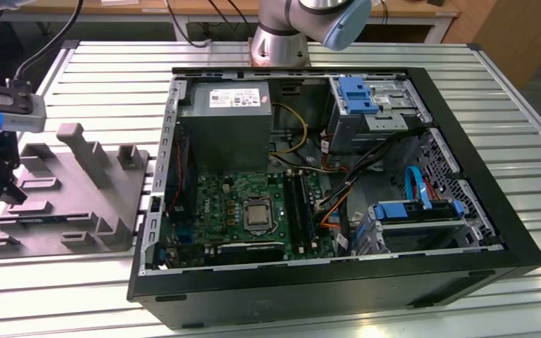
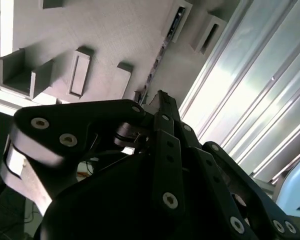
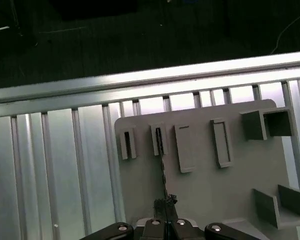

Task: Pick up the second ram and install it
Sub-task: 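Pick up the second ram and move it above second insertion slot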

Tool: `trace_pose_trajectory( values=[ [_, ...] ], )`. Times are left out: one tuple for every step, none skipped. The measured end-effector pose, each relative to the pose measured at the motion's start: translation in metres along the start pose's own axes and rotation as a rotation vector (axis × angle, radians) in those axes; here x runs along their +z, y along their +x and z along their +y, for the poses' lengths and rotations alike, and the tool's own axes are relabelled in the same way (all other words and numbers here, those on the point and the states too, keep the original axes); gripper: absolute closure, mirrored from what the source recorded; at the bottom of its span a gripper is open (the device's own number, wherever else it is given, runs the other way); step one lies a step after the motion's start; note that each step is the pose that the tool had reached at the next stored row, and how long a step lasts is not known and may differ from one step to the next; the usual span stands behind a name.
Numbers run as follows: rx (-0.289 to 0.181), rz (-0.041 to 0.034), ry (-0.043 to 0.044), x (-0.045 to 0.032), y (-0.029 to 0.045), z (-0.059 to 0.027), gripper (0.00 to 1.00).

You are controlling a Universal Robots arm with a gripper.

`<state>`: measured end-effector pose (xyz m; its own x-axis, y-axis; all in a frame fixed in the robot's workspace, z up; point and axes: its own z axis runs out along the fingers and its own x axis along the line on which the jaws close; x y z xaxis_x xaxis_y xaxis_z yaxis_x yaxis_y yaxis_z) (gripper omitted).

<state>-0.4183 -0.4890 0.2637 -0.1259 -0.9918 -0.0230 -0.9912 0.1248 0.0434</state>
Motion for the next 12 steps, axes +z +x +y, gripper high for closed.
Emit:
trace_pose_trajectory(
  values=[
    [-0.018, 0.0008, -0.0004, 0.0010, 0.0000, -0.0001, 0.90],
    [-0.030, 0.0012, -0.0006, 0.0018, 0.0000, -0.0001, 0.90],
    [-0.034, 0.0014, -0.0007, 0.0027, 0.0001, -0.0001, 0.90],
    [-0.034, 0.0015, -0.0007, 0.0036, 0.0001, -0.0002, 0.90],
    [-0.034, 0.0015, -0.0009, 0.0048, 0.0001, -0.0002, 0.90],
    [-0.034, 0.0016, -0.0008, 0.0061, 0.0001, -0.0003, 0.90],
    [-0.034, 0.0015, -0.0008, 0.0074, 0.0002, -0.0003, 0.90],
    [-0.034, 0.0015, -0.0007, 0.0086, 0.0002, -0.0004, 0.90],
    [-0.034, 0.0015, -0.0008, 0.0099, 0.0002, -0.0004, 0.90],
    [-0.034, 0.0015, -0.0008, 0.0113, 0.0002, -0.0005, 0.90],
    [-0.034, 0.0014, -0.0007, 0.0128, 0.0001, -0.0006, 0.90],
    [-0.034, 0.0014, -0.0007, 0.0144, -0.0003, -0.0006, 0.90]
  ],
)
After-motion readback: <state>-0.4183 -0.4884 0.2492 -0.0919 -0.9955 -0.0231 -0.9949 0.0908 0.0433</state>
